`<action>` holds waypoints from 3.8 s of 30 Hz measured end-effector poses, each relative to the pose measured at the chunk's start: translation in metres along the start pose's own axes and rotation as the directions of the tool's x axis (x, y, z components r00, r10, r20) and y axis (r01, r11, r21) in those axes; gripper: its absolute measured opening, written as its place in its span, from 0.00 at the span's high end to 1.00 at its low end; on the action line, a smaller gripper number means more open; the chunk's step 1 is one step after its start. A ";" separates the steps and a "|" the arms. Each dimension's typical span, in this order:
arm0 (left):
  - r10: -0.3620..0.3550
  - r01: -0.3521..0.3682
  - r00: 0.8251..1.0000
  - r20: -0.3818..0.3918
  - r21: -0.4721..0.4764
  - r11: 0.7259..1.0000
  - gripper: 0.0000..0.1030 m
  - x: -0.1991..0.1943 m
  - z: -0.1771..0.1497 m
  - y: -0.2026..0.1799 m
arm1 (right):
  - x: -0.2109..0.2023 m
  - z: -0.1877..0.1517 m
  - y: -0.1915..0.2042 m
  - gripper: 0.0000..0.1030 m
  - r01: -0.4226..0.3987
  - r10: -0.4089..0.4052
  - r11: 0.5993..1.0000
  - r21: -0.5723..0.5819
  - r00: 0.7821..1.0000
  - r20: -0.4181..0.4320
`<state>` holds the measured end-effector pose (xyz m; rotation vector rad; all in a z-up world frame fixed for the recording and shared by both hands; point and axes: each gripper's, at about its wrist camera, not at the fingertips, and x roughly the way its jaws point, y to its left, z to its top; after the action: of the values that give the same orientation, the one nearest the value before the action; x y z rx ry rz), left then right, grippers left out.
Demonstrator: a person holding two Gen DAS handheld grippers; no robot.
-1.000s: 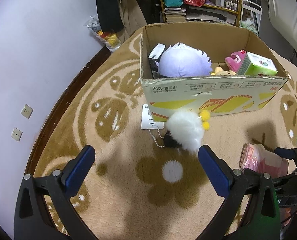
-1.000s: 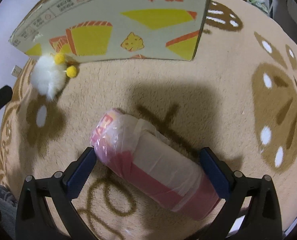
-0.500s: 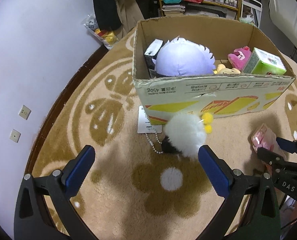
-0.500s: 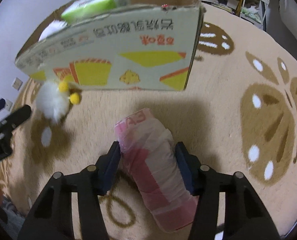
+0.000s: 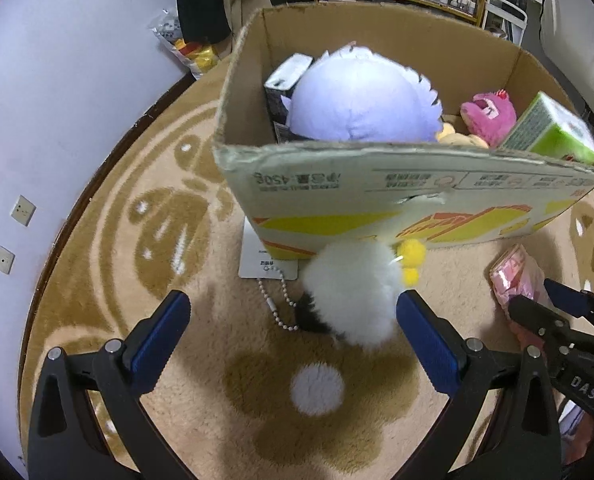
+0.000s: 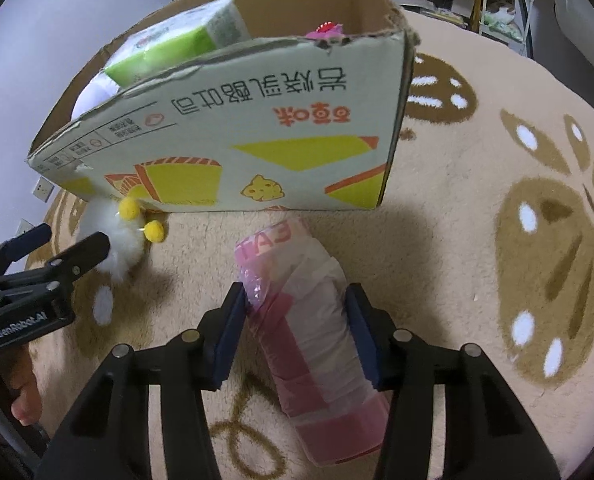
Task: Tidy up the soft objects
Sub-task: 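Grasp the white pom-pom keychain with the left tool while the right tool grasps the pink roll, then lift the pom-pom with the left tool while the right tool carries the pink roll over the box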
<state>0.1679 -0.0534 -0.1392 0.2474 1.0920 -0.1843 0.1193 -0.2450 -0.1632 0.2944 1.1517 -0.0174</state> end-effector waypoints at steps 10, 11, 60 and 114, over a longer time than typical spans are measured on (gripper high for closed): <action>0.005 -0.005 1.000 -0.001 0.065 0.998 0.10 0.020 0.002 -0.013 | 0.007 0.012 -0.024 0.45 -0.051 0.051 0.997 0.065 0.999 0.002; 0.010 -0.009 1.000 -0.007 0.075 0.997 0.12 0.023 0.002 -0.016 | 0.008 0.013 -0.025 0.45 -0.052 0.053 0.997 0.065 0.999 -0.004; 0.146 -0.148 0.926 0.349 -0.020 0.989 0.68 -0.127 -0.009 0.008 | -0.103 -0.008 0.001 0.53 -0.034 0.043 0.999 -0.036 0.964 0.264; 0.077 -0.098 0.892 0.445 0.023 0.995 0.67 -0.098 0.079 -0.008 | -0.085 0.086 0.004 0.53 -0.161 0.178 0.984 -0.076 0.880 0.441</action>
<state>0.1890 -0.0807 -0.0185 0.2781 0.6201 -0.1738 0.1617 -0.2732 -0.0539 0.3374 0.6633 0.0877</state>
